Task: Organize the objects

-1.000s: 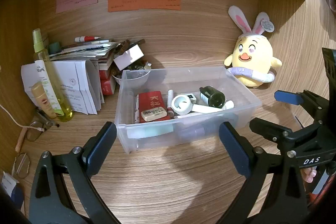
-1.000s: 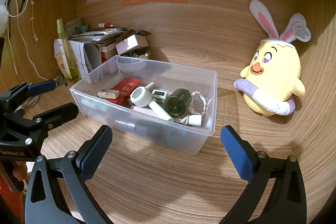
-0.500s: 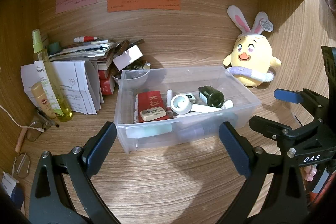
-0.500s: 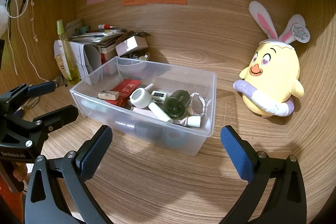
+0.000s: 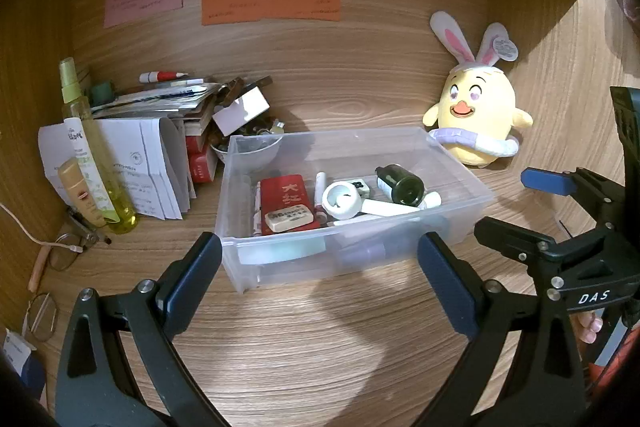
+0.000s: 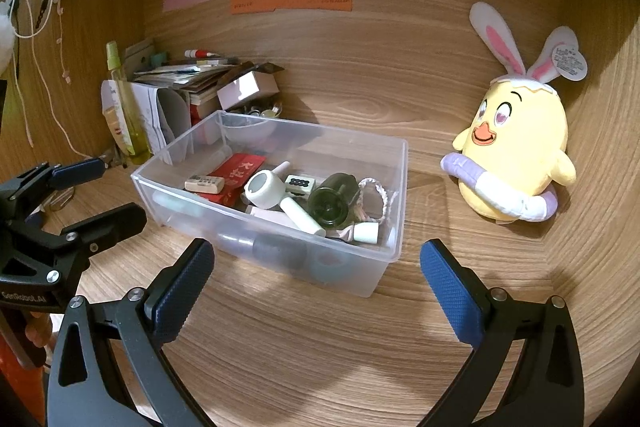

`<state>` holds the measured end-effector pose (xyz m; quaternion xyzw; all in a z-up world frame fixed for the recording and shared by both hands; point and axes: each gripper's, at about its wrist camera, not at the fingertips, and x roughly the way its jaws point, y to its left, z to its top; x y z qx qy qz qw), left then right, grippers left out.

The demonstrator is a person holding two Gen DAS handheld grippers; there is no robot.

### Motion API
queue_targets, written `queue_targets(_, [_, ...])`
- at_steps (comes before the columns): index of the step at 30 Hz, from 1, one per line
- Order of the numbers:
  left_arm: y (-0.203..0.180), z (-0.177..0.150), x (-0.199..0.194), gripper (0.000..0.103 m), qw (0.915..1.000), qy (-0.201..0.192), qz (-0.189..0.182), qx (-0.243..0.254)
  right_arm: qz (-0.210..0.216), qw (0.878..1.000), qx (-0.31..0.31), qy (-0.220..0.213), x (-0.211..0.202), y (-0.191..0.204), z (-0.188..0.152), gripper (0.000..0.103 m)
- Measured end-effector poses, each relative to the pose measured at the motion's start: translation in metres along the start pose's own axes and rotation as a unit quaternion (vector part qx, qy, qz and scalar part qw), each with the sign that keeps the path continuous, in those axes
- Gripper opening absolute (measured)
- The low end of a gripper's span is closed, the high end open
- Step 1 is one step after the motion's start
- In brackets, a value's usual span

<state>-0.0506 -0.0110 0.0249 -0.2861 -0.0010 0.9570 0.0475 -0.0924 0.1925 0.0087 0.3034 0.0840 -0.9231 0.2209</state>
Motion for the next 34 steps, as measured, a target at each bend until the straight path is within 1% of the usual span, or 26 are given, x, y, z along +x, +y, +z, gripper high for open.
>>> queue_targets(10, [-0.0005, -0.0006, 0.0017, 0.099, 1.0000, 0.005, -0.007, 0.000, 0.000, 1.000, 0.001, 0.000, 0.0006, -0.0015, 0.0002, 0.103])
queue_targets(14, [0.0006, -0.0013, 0.0063, 0.099, 0.9997, 0.016, -0.019, -0.002, 0.001, 1.000, 0.004, 0.001, 0.0007, -0.0022, 0.0005, 0.103])
queue_targets(25, [-0.0001, -0.0021, 0.0070, 0.099, 0.9998, 0.012, -0.013, -0.001, 0.000, 1.000, 0.010, 0.001, 0.0012, -0.0038, 0.0010, 0.103])
queue_targets(34, [0.0035, -0.0024, 0.0088, 0.099, 0.9996, 0.017, -0.021, -0.004, 0.000, 1.000, 0.010, 0.001, 0.0018, -0.0034, 0.0012, 0.103])
